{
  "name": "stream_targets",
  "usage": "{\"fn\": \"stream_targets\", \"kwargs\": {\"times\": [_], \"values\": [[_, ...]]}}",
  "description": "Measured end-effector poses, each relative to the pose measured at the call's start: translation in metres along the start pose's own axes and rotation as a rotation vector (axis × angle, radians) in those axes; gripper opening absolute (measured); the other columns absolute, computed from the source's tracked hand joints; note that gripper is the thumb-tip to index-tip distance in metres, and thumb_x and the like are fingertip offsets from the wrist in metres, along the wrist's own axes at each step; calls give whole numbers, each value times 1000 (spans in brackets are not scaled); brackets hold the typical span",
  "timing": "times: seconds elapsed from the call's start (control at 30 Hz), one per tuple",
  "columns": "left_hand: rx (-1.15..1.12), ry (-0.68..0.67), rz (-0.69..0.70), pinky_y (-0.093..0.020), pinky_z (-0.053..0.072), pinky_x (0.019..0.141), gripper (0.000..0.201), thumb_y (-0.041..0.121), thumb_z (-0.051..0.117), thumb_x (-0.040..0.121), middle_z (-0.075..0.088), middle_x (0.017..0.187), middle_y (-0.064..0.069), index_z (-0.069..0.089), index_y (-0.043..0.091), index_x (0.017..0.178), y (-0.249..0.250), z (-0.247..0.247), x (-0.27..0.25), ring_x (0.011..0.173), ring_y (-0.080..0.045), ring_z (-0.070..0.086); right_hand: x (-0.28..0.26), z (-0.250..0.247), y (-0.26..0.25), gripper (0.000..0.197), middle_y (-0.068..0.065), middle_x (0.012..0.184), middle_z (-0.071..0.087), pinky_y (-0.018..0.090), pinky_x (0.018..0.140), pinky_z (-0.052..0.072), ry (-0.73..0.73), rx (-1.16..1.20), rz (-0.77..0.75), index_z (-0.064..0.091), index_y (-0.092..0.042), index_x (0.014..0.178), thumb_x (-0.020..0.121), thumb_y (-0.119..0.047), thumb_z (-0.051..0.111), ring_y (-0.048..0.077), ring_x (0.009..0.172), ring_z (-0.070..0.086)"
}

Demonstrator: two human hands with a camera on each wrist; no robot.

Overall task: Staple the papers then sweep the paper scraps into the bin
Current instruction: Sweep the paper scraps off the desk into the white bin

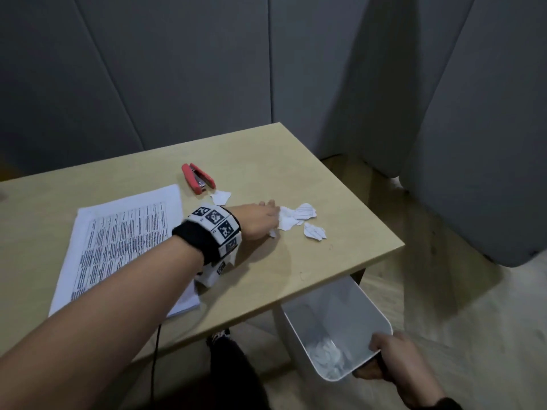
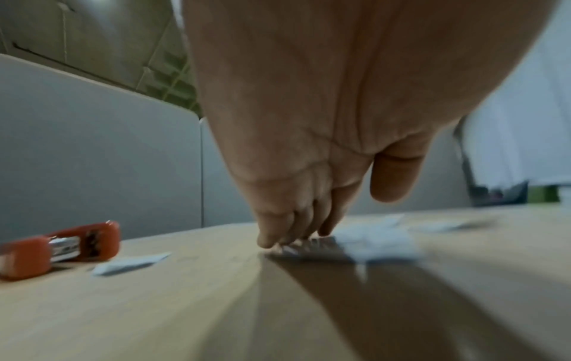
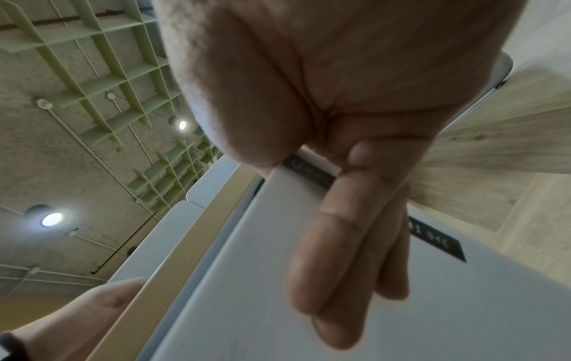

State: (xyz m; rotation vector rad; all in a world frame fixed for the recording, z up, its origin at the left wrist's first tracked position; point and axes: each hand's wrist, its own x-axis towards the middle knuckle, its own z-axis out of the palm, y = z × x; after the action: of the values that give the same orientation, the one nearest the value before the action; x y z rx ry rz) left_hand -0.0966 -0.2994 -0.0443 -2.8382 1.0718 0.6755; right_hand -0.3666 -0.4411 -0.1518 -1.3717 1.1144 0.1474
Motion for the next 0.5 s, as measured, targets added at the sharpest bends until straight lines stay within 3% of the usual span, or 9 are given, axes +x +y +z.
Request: {"fn": "stream_targets", "kwargs": {"times": [0.1, 0.23, 0.3, 0.4, 0.5], "values": [[-97, 32, -27, -41, 11, 123, 55, 20, 28, 102, 10, 164, -14, 18, 2, 154, -1, -1, -18, 153, -25, 8, -3, 3, 4, 25, 36, 64, 66, 48, 56, 61, 2, 16, -31, 57, 23, 97, 80, 10, 43, 52, 56, 69], [-30, 117, -253, -44, 36, 109, 41, 15, 33, 99, 43, 143, -24, 47, -2, 135, -41, -22, -13, 134, -36, 41, -7, 7, 4, 29, 33, 66, 65, 51, 59, 61, -6, 39, -59, 56, 21, 103, 80, 10, 42, 45, 51, 68], [62, 46, -285, -39, 43, 99, 36, 9, 37, 98, 53, 133, -24, 55, -3, 126, -52, -21, -14, 123, -38, 52, -9, 9, 3, 31, 34, 66, 66, 50, 57, 61, -2, 59, -68, 55, 19, 107, 80, 10, 42, 45, 50, 68], [81, -6, -252, -36, 41, 101, 38, 15, 36, 99, 56, 133, -23, 59, -2, 124, -52, -10, -11, 122, -37, 53, -11, 10, 5, 29, 32, 58, 65, 46, 52, 62, 7, 82, -77, 52, 19, 107, 81, 10, 41, 44, 46, 67], [98, -9, -160, -37, 42, 102, 37, 12, 34, 99, 56, 131, -22, 59, -4, 120, -32, -4, -25, 120, -34, 53, -13, 12, 5, 26, 31, 52, 65, 48, 56, 61, 5, 78, -83, 50, 20, 103, 81, 10, 41, 43, 45, 67]]}}
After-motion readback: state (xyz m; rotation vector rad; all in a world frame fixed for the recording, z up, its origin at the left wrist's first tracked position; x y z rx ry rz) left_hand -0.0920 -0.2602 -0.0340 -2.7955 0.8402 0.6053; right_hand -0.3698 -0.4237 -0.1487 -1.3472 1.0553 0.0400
